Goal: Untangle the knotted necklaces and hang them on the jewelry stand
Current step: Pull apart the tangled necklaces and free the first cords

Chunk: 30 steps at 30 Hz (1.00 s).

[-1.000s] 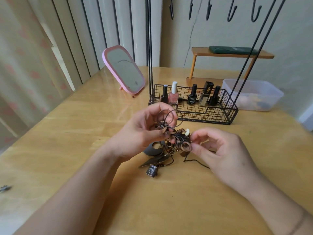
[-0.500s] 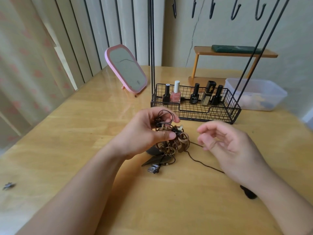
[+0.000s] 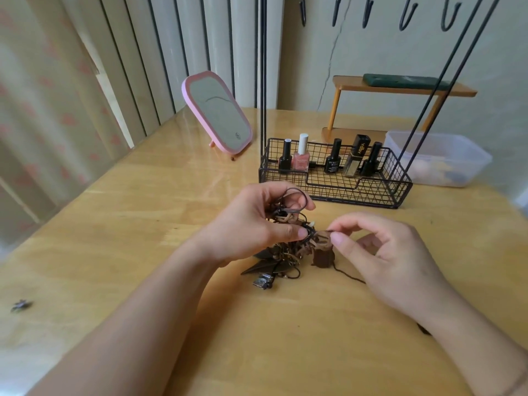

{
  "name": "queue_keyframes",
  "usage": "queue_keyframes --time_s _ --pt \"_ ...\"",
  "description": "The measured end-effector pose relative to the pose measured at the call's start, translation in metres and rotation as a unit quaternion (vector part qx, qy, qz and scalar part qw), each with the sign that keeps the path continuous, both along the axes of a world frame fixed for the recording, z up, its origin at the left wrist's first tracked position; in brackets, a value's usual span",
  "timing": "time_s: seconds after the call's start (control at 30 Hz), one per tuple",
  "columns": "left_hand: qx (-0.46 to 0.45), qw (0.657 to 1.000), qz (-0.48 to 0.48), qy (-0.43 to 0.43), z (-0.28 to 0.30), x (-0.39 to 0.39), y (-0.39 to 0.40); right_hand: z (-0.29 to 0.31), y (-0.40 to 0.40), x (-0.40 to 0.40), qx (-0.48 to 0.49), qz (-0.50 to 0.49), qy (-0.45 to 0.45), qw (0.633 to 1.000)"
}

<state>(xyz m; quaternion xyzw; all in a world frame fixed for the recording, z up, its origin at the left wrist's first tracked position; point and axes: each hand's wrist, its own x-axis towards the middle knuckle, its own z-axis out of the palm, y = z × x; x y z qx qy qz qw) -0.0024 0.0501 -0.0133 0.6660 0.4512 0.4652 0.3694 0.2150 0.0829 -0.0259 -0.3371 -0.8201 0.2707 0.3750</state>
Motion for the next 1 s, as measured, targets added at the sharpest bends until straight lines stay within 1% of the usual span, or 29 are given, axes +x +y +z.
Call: queue_keyframes --time_s 0.1,0.27,0.33,0.43,0.53,0.63,0.8,0.87,0.9,1.0 --pt "-0.020 1.000 0.015 0.015 -0.0002 0.0020 -0.0002 0.0009 -0.0006 0.0021 0.016 0.005 0.032 0.999" --pt "-0.015 0.999 0.039 -0.019 0.0001 0.0025 -0.0004 0.0047 -0.0065 0.0035 0.051 0.084 0.040 0.994" --pt "-0.008 0.997 0.042 -0.064 0.0006 0.0004 0.0005 0.0053 -0.0071 0.0039 0.042 0.102 0.021 0.994" --pt "0.001 0.987 0.018 -0.161 0.0006 -0.0037 0.0025 0.0034 -0.0045 0.0051 0.014 0.068 -0.025 0.997" --pt "0.002 0.965 -0.030 -0.259 -0.0005 -0.0063 0.0033 0.0030 -0.0009 0.0060 -0.028 0.038 -0.033 0.998" --pt "0.008 0.943 -0.069 -0.326 0.0001 -0.0060 0.0039 0.0040 0.0003 0.0071 -0.037 0.028 -0.030 0.998" --pt "-0.009 0.905 -0.088 -0.416 -0.0022 -0.0043 0.0062 0.0006 -0.0038 0.0046 -0.009 0.094 -0.059 0.994" --pt "-0.017 0.892 -0.111 -0.439 -0.0029 -0.0046 0.0061 -0.0024 -0.0039 0.0042 0.000 0.114 -0.087 0.990" --pt "-0.022 0.884 -0.125 -0.451 -0.0026 -0.0049 0.0057 -0.0036 -0.0034 0.0040 0.004 0.113 -0.088 0.990" --pt "-0.043 0.856 -0.157 -0.490 -0.0030 -0.0039 0.0052 -0.0034 -0.0028 0.0006 0.006 0.059 -0.024 0.998"
